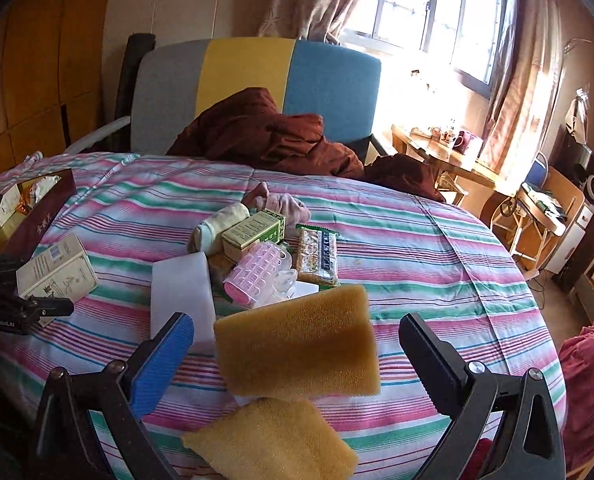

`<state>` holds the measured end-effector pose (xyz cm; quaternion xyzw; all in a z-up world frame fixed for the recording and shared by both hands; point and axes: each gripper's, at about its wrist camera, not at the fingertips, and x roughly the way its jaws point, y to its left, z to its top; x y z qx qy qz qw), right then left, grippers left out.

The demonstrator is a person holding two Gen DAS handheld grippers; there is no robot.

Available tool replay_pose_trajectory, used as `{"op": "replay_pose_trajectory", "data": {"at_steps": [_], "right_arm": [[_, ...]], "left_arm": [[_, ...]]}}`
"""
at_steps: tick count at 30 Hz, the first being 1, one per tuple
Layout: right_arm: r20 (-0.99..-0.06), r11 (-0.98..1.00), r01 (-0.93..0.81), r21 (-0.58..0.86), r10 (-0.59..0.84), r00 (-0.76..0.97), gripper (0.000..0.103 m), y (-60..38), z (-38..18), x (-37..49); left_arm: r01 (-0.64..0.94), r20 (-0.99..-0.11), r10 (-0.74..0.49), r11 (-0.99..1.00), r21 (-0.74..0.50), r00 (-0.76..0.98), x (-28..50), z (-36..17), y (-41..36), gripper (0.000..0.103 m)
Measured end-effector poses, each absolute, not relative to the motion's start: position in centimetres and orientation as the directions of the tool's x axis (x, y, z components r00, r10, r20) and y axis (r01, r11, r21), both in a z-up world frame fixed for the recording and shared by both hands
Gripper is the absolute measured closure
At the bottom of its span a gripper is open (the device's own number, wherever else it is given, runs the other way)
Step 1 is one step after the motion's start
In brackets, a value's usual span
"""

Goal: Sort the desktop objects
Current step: 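Grasp the yellow sponge with the right tool while the left tool holds the box, then carry the barcode box and yellow sponge over the gold tray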

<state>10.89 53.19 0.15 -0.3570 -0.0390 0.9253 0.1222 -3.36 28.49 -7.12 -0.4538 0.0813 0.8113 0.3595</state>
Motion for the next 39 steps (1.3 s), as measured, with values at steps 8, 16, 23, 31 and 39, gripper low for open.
{"op": "replay_pose_trajectory", "data": {"at_steps": [8, 16, 23, 31, 39], "right_arm": [[-0.64, -0.956, -0.219, -0.196, 0.294, -0.71, 0.029, 52.9, 0.0, 10.4], [-0.537, -0.953, -0.286, -0.105, 0.296, -0.79, 0.031, 52.3, 2.6, 10.9], [-0.459, -0.978, -0.204, 0.039, 0.164, -0.873, 0.031, 48.4, 3.7, 9.5], [-0.42, -0.982, -0.011, 0.189, -0.07, -0.905, 0.031, 41.7, 3.4, 5.0], [-0.408, -0.956, 0.211, 0.206, -0.28, -0.869, 0.031, 32.3, 3.3, 0.7]], "left_arm": [[-0.639, -0.791, 0.463, -0.76, -0.123, -0.399, -2.8, -7.1, 28.7, 0.045], [-0.631, -0.775, 0.49, -0.76, -0.155, -0.4, -3.0, -6.5, 27.7, 0.051], [-0.647, -0.731, 0.54, -0.742, -0.178, -0.418, -1.6, -4.0, 26.1, 0.05], [-0.582, -0.672, 0.551, -0.784, -0.215, -0.494, -0.9, -0.4, 19.6, 0.05], [-0.373, -0.675, 0.403, -0.906, -0.2, -0.618, -3.2, 0.5, 9.0, 0.05]]}}
